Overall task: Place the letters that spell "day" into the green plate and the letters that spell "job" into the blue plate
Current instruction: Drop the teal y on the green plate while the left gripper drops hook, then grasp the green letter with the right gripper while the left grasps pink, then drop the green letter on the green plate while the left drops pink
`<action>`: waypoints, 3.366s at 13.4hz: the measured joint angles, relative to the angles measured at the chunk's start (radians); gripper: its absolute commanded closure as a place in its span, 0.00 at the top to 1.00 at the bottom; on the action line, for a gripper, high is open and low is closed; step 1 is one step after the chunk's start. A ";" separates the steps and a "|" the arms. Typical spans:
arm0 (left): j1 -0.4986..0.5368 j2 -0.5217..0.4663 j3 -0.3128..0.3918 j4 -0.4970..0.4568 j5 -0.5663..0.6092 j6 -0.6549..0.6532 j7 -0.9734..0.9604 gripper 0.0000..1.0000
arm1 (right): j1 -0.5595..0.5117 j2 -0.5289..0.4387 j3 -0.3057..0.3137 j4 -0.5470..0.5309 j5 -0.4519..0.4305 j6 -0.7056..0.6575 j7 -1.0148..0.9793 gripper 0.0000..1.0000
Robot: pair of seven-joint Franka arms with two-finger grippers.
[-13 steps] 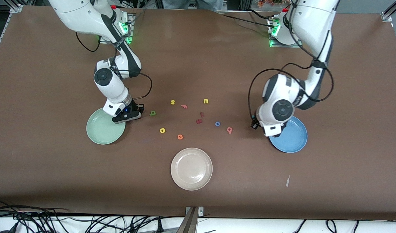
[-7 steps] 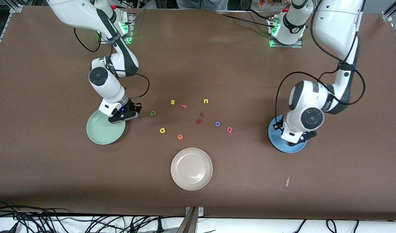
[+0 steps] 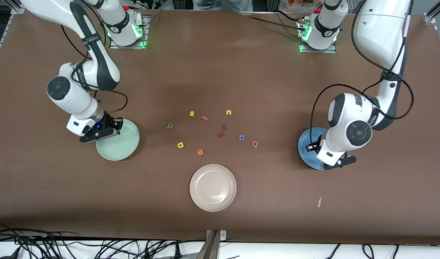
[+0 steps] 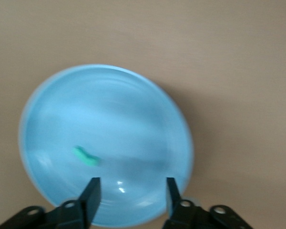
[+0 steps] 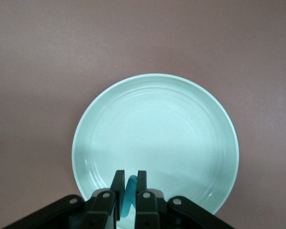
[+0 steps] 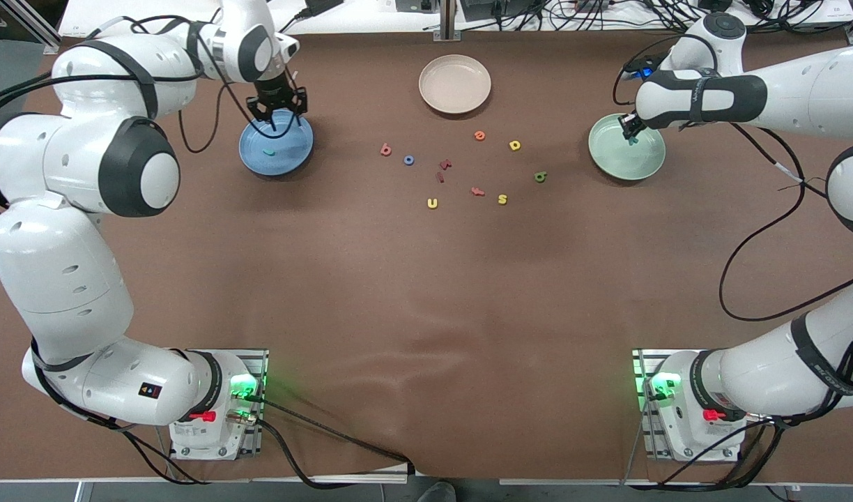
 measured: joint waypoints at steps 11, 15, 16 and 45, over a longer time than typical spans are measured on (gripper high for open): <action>-0.288 0.223 -0.005 0.183 -0.045 0.165 -0.154 0.99 | 0.044 0.017 0.186 0.000 0.001 0.034 0.467 0.63; -0.296 0.245 -0.002 0.183 -0.045 0.169 -0.160 0.82 | 0.139 0.080 0.190 -0.002 0.001 0.130 0.611 0.66; -0.296 0.247 -0.002 0.183 -0.045 0.167 -0.160 0.78 | 0.156 0.099 0.190 -0.003 0.001 0.153 0.628 0.67; 0.003 0.086 0.034 0.010 0.058 -0.016 0.272 1.00 | 0.181 0.188 0.177 -0.034 -0.105 0.275 0.640 0.12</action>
